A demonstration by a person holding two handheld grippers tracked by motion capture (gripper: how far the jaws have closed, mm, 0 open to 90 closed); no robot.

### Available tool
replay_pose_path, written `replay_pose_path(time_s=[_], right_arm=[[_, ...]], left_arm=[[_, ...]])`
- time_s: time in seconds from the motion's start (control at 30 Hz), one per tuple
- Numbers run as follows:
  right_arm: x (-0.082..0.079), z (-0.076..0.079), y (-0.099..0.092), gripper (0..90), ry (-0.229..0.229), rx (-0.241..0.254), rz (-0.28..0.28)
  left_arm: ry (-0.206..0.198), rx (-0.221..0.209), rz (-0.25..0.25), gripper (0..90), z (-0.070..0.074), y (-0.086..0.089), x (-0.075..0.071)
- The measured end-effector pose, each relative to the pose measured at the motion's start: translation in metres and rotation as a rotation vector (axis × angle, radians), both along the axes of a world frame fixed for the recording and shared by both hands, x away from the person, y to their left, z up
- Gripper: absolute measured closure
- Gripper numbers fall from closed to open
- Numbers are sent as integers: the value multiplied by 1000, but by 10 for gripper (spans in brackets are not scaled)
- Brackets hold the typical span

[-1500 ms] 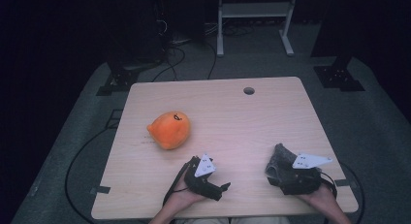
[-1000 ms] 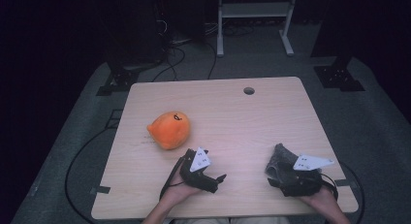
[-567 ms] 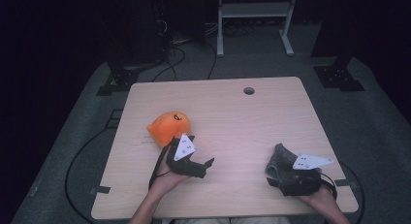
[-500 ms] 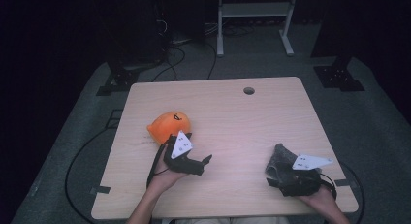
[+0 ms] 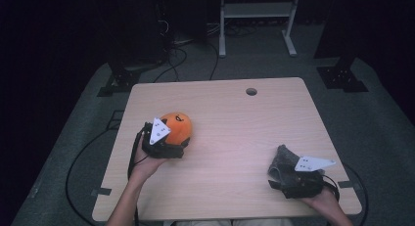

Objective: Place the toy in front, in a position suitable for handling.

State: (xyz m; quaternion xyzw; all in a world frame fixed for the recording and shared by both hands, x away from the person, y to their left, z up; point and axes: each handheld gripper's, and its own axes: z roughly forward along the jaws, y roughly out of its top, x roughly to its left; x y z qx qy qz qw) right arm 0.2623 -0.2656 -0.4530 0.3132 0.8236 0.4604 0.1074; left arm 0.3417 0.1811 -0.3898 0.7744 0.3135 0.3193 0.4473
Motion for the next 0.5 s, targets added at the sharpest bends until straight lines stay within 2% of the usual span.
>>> replay_pose_path(time_s=[0.1, 0.27, 0.4, 0.5], right_arm=[[0, -1, 0, 273, 9, -1, 0], [-1, 0, -1, 273, 3, 1, 9], [0, 0, -1, 273, 5, 2, 15], [-1, 0, -1, 273, 2, 2, 19]], left_arm=[[10, 30, 35, 10, -6, 9, 7], [50, 1, 77, 10, -14, 20, 19], [74, 30, 102, 10, -22, 25, 29], [95, 40, 145, 17, -29, 28, 36]])
